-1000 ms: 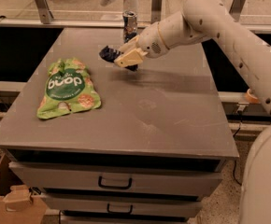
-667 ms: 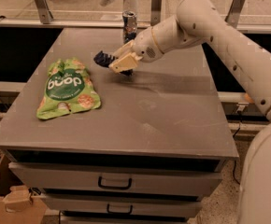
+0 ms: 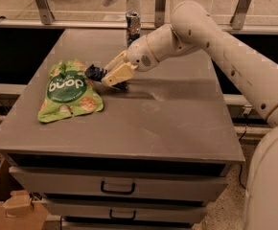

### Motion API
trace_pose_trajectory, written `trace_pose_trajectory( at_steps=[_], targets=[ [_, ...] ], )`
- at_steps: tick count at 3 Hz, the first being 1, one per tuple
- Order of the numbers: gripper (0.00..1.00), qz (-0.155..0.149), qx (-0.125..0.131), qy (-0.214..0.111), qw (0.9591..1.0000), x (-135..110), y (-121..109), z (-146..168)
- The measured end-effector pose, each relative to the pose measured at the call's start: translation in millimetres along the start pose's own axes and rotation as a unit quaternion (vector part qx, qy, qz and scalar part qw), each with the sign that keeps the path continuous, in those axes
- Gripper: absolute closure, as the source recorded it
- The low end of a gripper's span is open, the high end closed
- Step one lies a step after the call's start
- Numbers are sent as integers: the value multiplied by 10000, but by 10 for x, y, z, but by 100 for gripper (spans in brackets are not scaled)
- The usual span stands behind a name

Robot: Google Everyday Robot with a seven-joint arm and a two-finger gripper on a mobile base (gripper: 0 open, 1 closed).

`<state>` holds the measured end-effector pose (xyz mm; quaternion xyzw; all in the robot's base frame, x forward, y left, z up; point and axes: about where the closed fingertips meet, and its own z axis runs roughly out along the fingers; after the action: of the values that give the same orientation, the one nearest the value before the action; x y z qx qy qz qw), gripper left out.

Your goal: Move rxbar blueberry near green rice chip bag

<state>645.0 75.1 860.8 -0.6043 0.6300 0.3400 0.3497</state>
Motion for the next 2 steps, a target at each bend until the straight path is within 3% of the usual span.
trace_pose_trajectory(
  at_steps=[1,2],
  targets=[
    [14,1,32,37,10000,18,-15,-22],
    [0,-28,156,21,9999,-16,-89,-111]
  ],
)
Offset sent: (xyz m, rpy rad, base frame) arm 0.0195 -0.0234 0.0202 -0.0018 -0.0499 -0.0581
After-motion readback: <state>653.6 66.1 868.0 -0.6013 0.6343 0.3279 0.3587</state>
